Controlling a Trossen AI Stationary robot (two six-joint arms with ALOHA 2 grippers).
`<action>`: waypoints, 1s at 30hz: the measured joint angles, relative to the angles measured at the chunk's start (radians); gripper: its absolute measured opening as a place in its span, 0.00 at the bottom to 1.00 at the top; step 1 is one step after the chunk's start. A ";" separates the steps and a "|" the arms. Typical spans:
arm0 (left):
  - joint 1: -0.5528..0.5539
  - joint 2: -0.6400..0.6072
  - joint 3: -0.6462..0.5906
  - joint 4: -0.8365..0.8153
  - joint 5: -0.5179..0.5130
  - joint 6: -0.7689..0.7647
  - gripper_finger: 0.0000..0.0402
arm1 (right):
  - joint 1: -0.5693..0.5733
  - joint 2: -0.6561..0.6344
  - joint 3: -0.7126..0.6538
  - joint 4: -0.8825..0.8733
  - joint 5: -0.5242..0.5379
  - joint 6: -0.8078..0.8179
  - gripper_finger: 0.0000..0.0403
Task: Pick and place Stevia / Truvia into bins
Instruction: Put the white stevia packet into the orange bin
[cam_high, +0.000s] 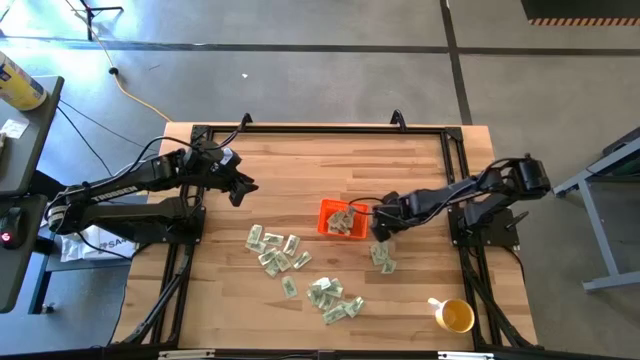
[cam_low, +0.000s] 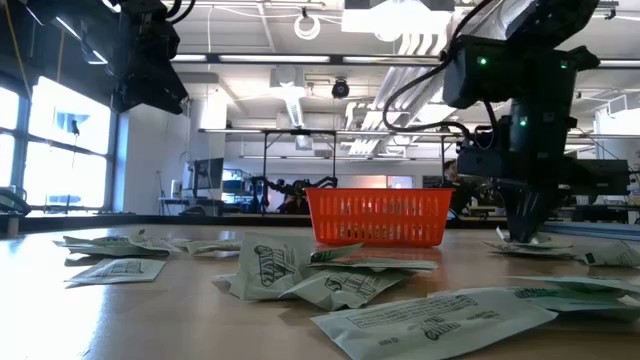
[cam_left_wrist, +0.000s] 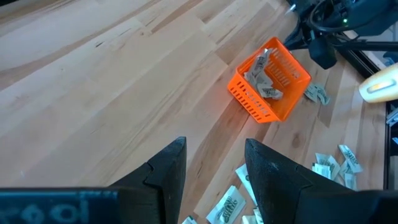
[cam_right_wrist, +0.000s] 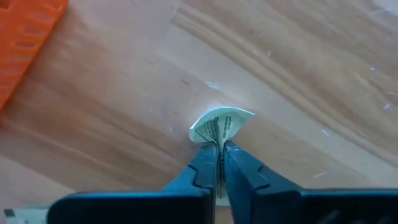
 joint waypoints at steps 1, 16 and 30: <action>0.000 0.000 0.000 0.000 0.000 0.004 0.49 | 0.000 -0.003 0.021 -0.013 0.012 0.000 0.05; 0.000 0.014 0.000 -0.027 0.007 0.041 0.49 | -0.063 0.090 0.336 0.193 -0.087 -0.206 0.05; -0.002 0.182 -0.001 -0.278 -0.042 -0.053 0.49 | -0.029 0.146 0.407 0.129 -0.093 -0.100 0.62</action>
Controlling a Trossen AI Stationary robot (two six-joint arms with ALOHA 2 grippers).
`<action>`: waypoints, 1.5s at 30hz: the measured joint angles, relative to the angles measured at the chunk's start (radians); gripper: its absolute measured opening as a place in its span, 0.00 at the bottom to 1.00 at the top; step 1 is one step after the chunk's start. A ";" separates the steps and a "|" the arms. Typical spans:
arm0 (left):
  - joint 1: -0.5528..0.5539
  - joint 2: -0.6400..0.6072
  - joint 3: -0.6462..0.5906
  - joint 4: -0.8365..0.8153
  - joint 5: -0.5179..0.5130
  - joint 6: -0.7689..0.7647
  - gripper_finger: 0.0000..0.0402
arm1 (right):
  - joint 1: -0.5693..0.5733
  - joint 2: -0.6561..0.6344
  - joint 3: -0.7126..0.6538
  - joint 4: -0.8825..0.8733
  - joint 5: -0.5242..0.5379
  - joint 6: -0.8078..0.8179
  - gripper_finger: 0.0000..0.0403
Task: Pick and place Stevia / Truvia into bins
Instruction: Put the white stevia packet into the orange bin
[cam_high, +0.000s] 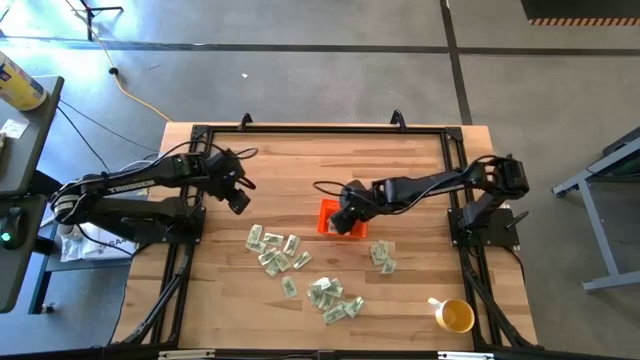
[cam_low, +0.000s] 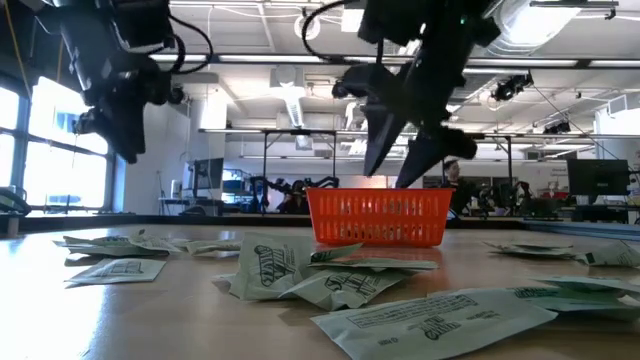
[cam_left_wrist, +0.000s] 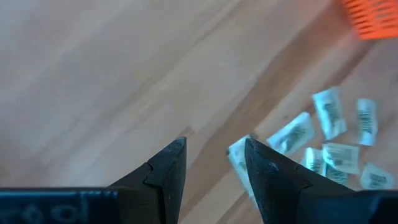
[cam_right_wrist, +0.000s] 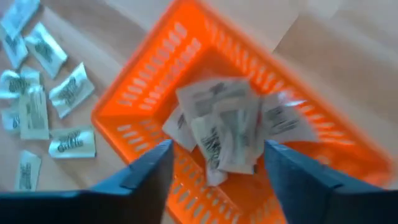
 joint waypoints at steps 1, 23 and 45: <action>-0.006 0.015 0.000 -0.007 -0.005 -0.030 0.49 | 0.007 -0.008 0.014 -0.028 0.028 -0.009 0.66; -0.652 0.151 0.001 0.139 -0.319 -0.963 0.49 | 0.037 -0.402 -0.364 -0.074 0.106 -0.283 0.69; -0.674 0.657 0.062 0.169 -0.343 -1.105 0.49 | 0.020 -0.600 -0.508 -0.039 0.251 -0.242 0.69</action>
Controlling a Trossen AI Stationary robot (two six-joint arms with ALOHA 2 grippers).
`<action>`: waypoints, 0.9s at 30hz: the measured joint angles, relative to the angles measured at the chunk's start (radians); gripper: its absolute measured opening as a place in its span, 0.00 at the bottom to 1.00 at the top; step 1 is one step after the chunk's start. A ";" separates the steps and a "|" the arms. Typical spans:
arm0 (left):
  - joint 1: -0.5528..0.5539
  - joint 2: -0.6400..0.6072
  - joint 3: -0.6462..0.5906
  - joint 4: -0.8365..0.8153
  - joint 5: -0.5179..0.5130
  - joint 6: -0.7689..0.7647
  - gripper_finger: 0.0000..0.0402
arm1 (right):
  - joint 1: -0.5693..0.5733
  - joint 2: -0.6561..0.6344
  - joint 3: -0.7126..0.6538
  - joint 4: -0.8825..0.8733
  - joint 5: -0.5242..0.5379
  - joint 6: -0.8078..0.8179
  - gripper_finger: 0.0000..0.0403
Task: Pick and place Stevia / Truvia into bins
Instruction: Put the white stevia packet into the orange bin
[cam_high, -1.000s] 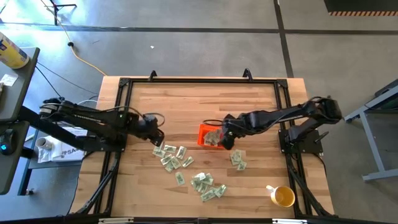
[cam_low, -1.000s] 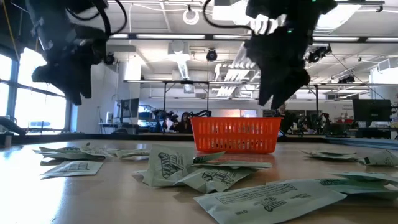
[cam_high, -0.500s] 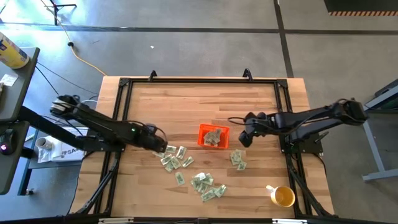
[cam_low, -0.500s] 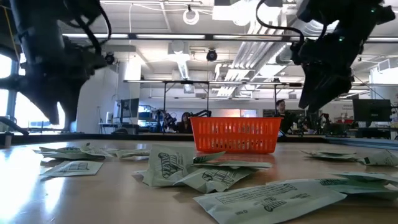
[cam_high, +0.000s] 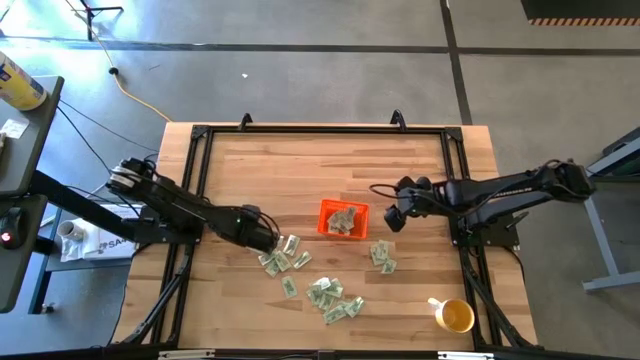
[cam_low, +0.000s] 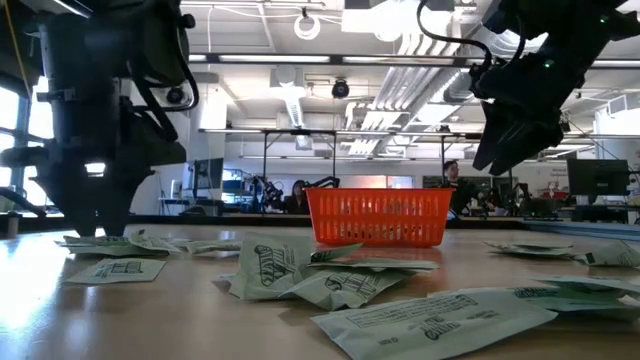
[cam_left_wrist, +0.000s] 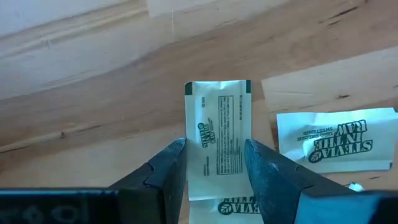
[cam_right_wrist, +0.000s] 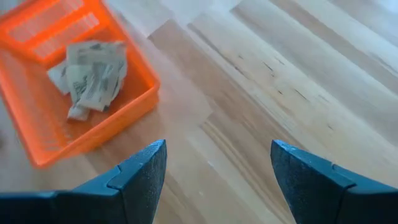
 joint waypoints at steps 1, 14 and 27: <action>0.000 0.002 0.000 -0.002 -0.009 0.004 0.49 | -0.007 0.000 0.000 0.000 0.000 0.014 0.69; 0.158 -0.030 0.015 0.025 -0.113 0.301 0.12 | -0.090 -0.002 0.000 -0.001 -0.034 0.100 0.69; 0.244 -0.043 0.266 0.290 -0.110 0.889 0.09 | -0.086 -0.072 0.001 0.005 0.032 0.116 0.67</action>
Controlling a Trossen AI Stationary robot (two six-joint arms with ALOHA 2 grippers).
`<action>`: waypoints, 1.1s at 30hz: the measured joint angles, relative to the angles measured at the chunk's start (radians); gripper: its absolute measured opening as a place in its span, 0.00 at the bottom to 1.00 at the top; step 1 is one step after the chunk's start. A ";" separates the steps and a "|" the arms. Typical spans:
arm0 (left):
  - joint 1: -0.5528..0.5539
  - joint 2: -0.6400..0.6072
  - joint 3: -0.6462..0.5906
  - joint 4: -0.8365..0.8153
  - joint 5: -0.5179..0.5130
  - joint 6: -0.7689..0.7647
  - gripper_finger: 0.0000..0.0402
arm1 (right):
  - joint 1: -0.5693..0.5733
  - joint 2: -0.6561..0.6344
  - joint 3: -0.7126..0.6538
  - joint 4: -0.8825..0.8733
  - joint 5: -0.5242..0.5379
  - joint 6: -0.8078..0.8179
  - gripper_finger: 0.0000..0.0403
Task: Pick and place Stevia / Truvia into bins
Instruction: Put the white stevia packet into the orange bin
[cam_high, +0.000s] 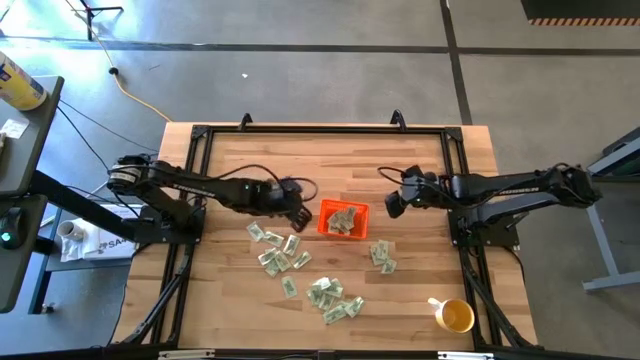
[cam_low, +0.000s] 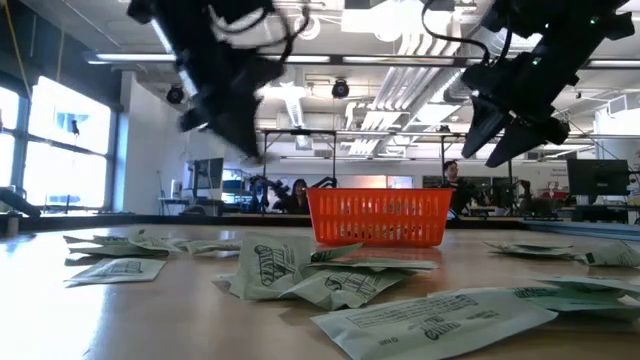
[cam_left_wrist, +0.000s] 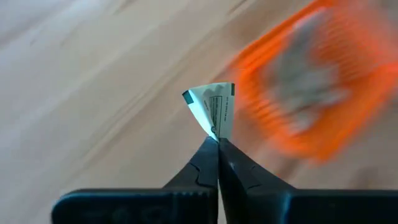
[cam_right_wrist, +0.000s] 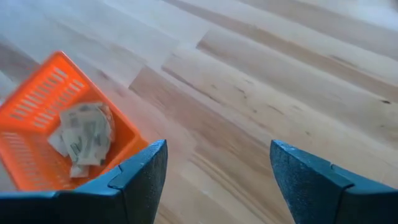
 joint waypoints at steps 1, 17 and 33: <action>0.006 0.004 0.006 0.058 0.016 0.043 0.07 | 0.000 -0.012 0.000 -0.003 0.000 0.000 0.67; 0.115 0.308 0.075 0.455 0.416 0.115 0.29 | 0.139 -0.049 0.001 -0.088 -0.123 -0.063 0.64; -0.014 0.108 0.242 -0.161 0.208 0.144 0.48 | 0.370 0.261 0.001 0.075 -0.233 -0.409 0.64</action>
